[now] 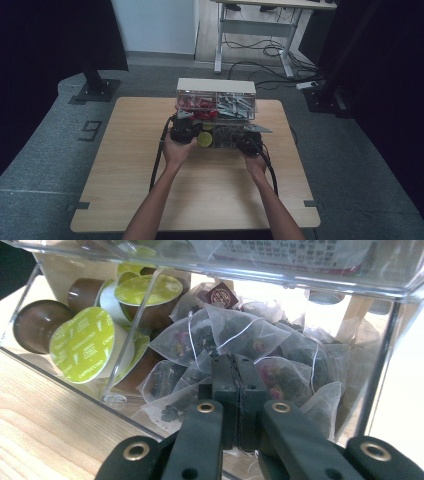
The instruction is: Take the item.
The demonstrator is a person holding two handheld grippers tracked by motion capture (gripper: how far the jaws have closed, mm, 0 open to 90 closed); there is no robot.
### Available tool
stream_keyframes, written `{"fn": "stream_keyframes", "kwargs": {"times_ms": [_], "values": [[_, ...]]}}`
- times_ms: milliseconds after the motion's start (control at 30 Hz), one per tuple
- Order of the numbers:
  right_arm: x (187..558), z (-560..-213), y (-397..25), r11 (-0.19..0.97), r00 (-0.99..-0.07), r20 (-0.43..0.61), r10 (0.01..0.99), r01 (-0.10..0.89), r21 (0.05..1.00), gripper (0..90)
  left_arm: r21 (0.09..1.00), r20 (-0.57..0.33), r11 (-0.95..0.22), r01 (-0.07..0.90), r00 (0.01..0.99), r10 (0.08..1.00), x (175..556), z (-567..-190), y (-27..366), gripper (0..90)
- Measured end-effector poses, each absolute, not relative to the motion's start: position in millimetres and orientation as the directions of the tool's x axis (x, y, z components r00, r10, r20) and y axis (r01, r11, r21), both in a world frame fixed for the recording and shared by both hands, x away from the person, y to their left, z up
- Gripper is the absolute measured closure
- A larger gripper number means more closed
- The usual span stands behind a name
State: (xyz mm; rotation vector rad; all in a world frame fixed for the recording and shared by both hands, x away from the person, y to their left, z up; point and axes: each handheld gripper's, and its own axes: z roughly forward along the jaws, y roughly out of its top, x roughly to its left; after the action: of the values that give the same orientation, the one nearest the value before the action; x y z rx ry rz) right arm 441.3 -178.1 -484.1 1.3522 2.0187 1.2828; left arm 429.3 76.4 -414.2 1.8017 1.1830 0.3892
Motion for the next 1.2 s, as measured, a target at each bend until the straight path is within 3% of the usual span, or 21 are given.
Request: {"fn": "stream_keyframes", "kwargs": {"times_ms": [400, 1200], "values": [[428, -462, -186, 0.100, -0.475, 0.139, 0.869, 0.443, 0.891, 89.2, 0.820, -0.209, -0.120, 0.560, 0.488, 0.848, 429, -414, 76, 90.0], [411, -434, -198, 0.072, -0.486, 0.138, 0.863, 0.389, 0.918, 89.2, 0.818, -0.206, -0.124, 0.562, 0.487, 0.849, 429, -414, 76, 90.0]]}}
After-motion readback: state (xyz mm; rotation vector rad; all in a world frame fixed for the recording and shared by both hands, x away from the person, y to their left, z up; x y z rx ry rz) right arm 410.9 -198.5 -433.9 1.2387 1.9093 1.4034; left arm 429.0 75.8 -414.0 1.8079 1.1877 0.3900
